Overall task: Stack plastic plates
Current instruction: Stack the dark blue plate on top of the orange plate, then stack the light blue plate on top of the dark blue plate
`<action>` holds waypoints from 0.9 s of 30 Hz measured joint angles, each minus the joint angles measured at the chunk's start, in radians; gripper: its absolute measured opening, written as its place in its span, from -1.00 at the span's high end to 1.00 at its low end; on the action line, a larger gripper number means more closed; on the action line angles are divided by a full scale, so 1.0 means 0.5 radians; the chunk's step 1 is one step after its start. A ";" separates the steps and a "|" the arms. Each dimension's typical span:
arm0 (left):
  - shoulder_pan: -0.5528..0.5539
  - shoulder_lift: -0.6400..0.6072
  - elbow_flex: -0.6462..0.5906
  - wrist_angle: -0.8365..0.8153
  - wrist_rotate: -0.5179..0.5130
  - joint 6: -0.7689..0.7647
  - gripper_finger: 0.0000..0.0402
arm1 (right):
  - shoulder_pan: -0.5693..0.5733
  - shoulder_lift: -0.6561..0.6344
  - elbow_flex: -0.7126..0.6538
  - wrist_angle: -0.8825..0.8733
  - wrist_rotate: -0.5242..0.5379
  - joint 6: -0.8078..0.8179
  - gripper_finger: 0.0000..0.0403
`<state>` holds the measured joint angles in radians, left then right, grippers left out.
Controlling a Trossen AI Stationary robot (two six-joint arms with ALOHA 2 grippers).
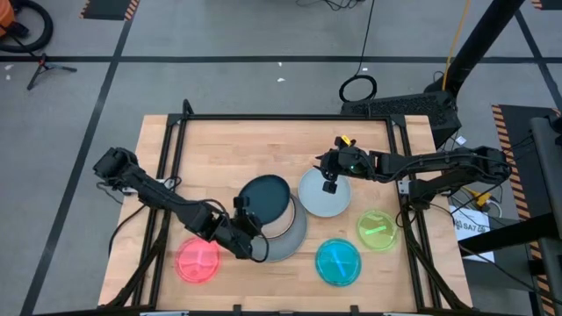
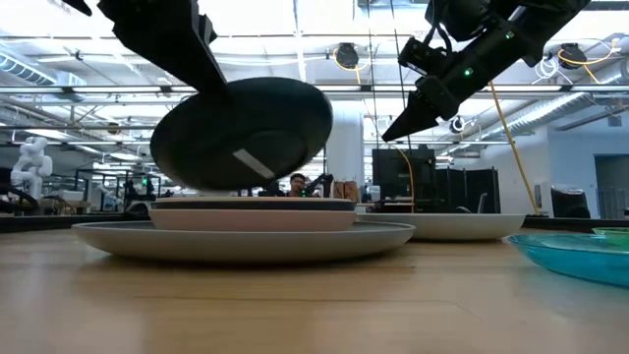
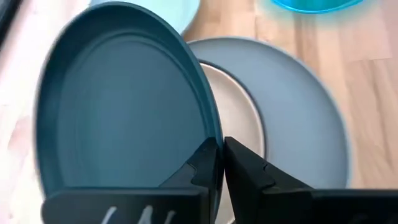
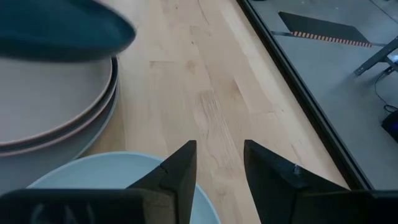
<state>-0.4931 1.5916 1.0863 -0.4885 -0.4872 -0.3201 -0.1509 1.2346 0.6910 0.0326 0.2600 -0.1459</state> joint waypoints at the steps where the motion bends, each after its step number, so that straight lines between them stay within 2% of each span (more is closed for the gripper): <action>1: 0.004 0.018 0.001 0.017 0.022 -0.008 0.83 | 0.000 0.000 0.000 0.000 0.000 0.002 0.38; 7: 0.021 0.105 0.001 0.077 0.088 -0.045 0.82 | 0.000 0.000 0.000 0.000 0.000 0.002 0.38; 18: 0.045 0.104 0.001 0.117 0.154 -0.057 0.82 | 0.000 0.000 0.000 -0.015 -0.004 0.003 0.38; 27: 0.052 0.104 0.001 0.126 0.149 0.125 0.81 | 0.000 0.000 0.000 -0.015 -0.004 0.112 0.38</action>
<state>-0.4668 1.6436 1.0866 -0.4252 -0.4126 -0.2577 -0.1509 1.2346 0.6910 0.0250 0.2581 -0.0898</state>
